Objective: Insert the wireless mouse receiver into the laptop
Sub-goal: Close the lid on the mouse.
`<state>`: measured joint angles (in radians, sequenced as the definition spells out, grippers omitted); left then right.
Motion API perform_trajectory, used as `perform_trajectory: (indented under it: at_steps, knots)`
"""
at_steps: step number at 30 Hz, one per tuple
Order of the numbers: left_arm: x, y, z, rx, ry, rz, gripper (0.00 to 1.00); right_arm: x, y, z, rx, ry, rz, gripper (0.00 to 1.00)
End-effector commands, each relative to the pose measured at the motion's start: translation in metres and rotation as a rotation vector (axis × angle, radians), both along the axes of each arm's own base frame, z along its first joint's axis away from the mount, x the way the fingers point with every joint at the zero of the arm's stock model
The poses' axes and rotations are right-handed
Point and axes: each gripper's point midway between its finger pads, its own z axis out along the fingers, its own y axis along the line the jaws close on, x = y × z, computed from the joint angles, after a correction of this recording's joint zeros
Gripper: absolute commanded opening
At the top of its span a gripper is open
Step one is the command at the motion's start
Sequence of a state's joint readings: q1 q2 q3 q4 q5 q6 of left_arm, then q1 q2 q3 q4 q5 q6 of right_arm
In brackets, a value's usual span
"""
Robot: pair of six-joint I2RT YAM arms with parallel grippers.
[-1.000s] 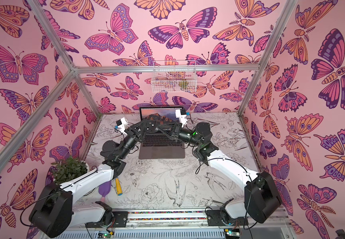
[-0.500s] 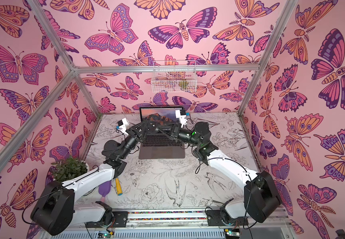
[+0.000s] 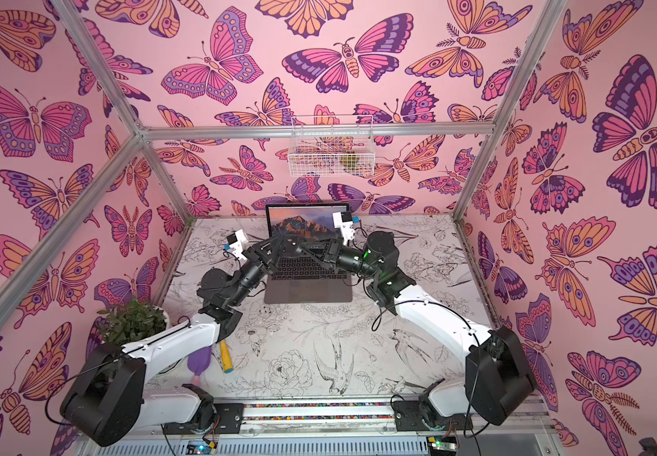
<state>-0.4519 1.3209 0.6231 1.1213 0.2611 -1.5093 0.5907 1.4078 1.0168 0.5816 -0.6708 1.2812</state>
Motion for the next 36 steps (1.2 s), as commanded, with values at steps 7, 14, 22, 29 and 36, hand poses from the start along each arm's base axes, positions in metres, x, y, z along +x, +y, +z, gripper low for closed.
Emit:
perform_trajectory:
  at_steps: [7, 14, 22, 29, 36]
  knots:
    - [-0.005, 0.007, 0.016, -0.048, -0.04, 0.012, 0.0, 0.009, 0.003, -0.021, -0.06, 0.06, -0.021, 0.07]
    - [-0.004, 0.008, 0.013, -0.051, -0.027, 0.014, 0.0, 0.016, 0.003, -0.022, -0.065, 0.07, -0.05, 0.09]
    - [-0.004, 0.008, 0.012, -0.046, -0.023, 0.014, 0.0, 0.018, 0.004, -0.02, -0.059, 0.066, -0.046, 0.14]
    - [-0.004, 0.008, 0.01, -0.046, -0.018, 0.015, 0.0, 0.02, 0.005, -0.019, -0.057, 0.071, -0.047, 0.16]
    - [-0.004, 0.008, 0.011, -0.048, -0.02, 0.014, 0.0, 0.019, 0.006, -0.017, -0.054, 0.071, -0.044, 0.18]
